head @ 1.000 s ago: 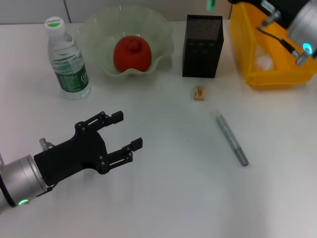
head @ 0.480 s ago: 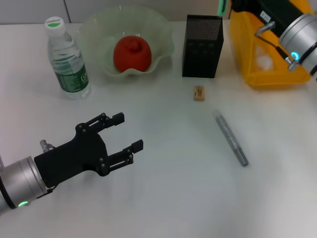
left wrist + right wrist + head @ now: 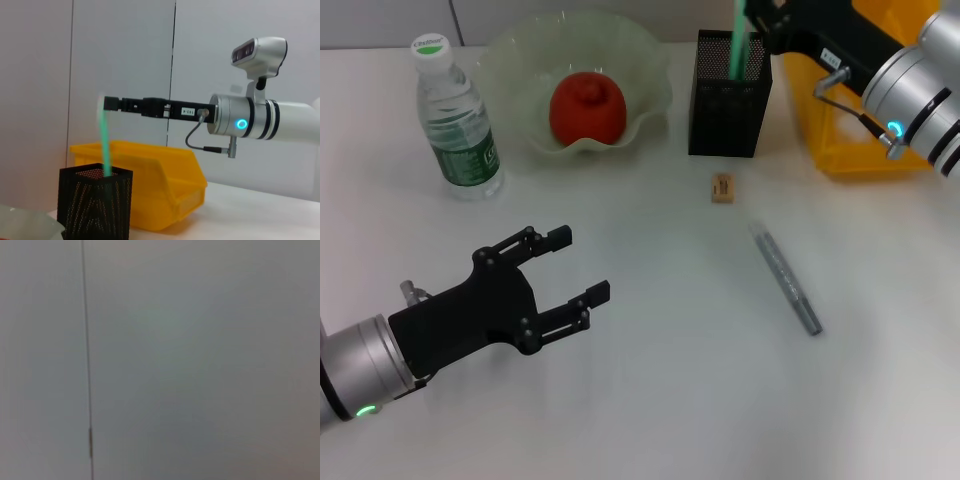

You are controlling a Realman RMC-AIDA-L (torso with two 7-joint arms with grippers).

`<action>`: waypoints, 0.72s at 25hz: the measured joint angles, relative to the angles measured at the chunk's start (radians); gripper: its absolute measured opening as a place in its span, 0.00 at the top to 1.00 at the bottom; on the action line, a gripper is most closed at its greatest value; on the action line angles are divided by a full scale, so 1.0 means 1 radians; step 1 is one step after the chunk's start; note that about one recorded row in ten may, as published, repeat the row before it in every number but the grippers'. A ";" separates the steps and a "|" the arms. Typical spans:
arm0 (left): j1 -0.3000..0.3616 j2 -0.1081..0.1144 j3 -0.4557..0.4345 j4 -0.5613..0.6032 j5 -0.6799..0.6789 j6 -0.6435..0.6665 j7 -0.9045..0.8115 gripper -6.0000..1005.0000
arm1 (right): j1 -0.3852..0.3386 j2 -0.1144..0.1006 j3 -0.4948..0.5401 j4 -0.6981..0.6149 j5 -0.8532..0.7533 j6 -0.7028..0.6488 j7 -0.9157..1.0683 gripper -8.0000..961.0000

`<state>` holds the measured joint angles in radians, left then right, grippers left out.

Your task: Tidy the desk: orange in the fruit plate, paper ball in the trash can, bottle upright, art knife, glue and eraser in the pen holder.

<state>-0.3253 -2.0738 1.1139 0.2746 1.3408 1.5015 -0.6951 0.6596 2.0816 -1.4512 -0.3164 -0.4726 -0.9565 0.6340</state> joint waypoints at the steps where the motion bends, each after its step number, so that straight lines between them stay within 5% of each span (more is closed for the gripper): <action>1: 0.000 0.000 -0.001 0.000 0.000 0.001 0.000 0.23 | 0.000 0.000 -0.001 0.000 -0.007 0.000 0.002 0.79; 8: 0.005 0.003 -0.002 0.000 0.000 0.005 0.000 0.23 | -0.023 -0.001 0.000 -0.030 -0.026 -0.022 0.035 0.59; 11: 0.006 0.003 -0.004 0.000 0.000 0.005 -0.001 0.23 | -0.101 -0.020 -0.019 -0.189 -0.125 -0.010 0.204 0.48; 14: 0.006 0.004 -0.003 0.004 0.000 0.006 -0.007 0.23 | -0.183 -0.043 -0.015 -0.470 -0.389 0.066 0.544 0.37; 18: 0.005 0.004 0.000 0.006 0.000 0.010 -0.008 0.23 | -0.220 -0.039 0.059 -0.840 -0.988 0.007 1.168 0.22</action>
<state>-0.3200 -2.0695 1.1134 0.2806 1.3406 1.5111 -0.7036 0.4397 2.0423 -1.3926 -1.1563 -1.4605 -0.9500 1.8024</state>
